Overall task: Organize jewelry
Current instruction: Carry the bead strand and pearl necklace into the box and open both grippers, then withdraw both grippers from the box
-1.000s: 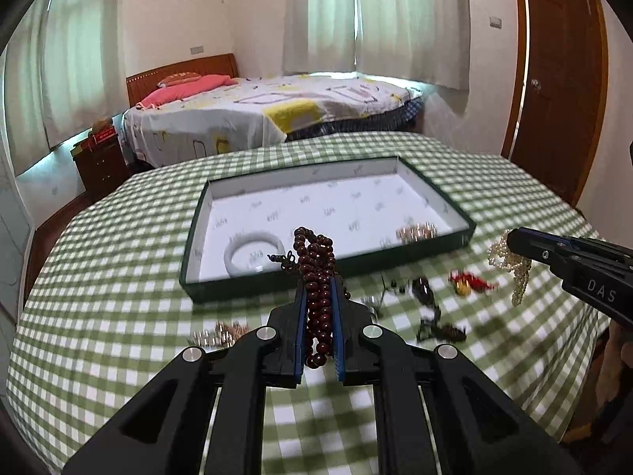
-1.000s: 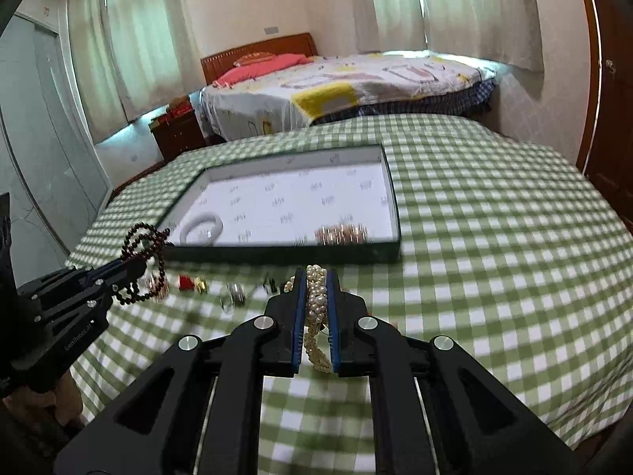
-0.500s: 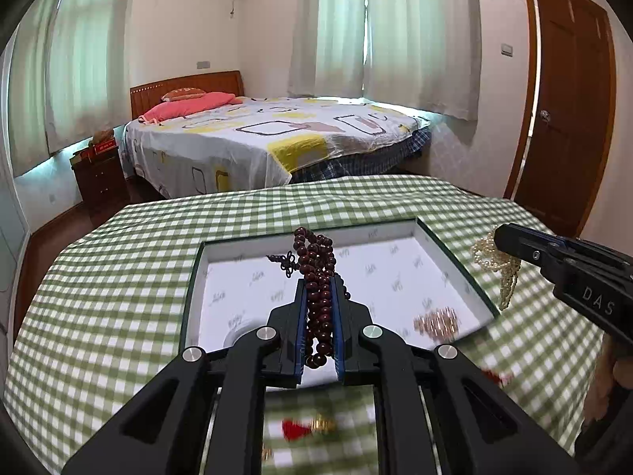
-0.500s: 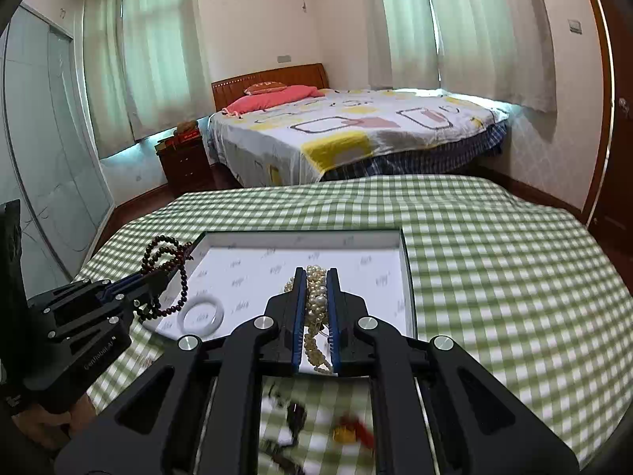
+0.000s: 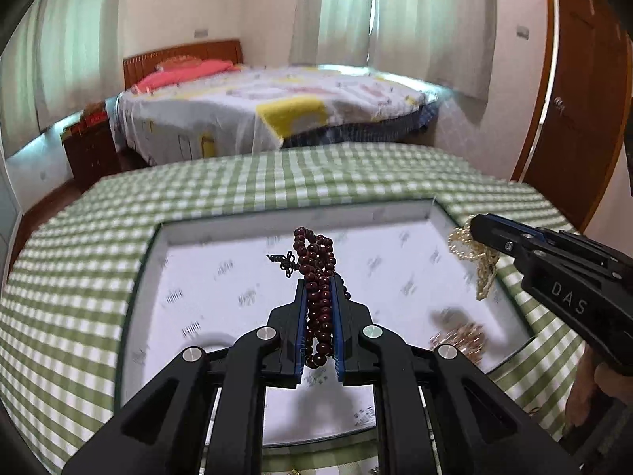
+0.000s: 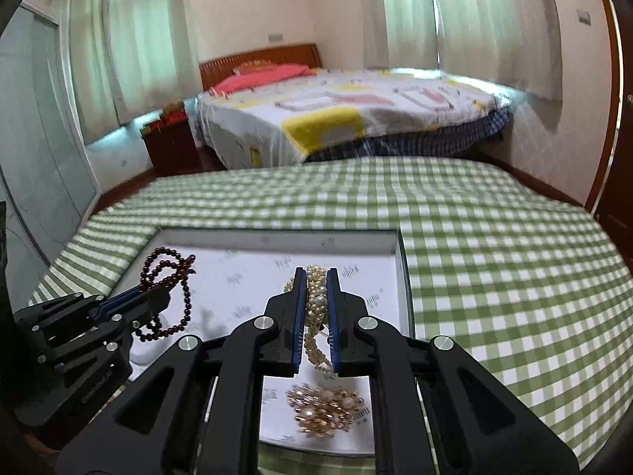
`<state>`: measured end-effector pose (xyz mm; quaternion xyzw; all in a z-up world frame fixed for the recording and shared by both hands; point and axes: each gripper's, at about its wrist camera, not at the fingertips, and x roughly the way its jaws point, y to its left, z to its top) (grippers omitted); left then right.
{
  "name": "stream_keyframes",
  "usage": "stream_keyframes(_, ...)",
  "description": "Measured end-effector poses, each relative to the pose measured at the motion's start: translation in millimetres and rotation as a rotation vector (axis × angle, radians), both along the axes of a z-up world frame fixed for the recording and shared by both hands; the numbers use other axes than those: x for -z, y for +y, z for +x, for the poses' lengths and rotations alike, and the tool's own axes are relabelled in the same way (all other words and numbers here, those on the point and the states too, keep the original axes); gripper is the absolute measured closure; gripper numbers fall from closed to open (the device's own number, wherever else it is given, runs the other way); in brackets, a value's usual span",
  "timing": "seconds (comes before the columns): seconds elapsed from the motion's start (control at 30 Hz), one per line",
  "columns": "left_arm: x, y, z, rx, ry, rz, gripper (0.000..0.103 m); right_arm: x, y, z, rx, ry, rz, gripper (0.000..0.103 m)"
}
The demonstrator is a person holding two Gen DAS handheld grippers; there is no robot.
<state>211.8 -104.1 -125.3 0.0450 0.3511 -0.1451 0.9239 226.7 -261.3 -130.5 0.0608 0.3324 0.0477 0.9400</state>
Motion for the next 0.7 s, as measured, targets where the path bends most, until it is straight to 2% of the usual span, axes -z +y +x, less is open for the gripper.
stream_keyframes(0.23, 30, 5, 17, -0.043, 0.098, -0.004, 0.091, 37, 3, 14, -0.009, 0.115, -0.015, 0.092)
stream_keyframes(0.5, 44, 6, 26, -0.047, 0.155, -0.007, 0.090, 48, 4, 10, -0.007, 0.151, -0.024, 0.092)
stream_keyframes(0.57, 43, 5, 27, -0.047, 0.156, -0.012, 0.089, 49, 2, 12, -0.007, 0.152, -0.018, 0.090)
stream_keyframes(0.63, 43, 4, 27, -0.047, 0.157, -0.011, 0.086, 49, 1, 11, -0.005, 0.148, -0.011, 0.078)
stream_keyframes(0.67, 43, 3, 26, -0.047, 0.156, -0.013, 0.082, 48, 0, 11, -0.001, 0.146, -0.009, 0.074)
stream_keyframes(0.7, 43, 4, 26, -0.048, 0.156, -0.015, 0.071, 48, 0, 10, 0.000, 0.145, -0.006, 0.070)
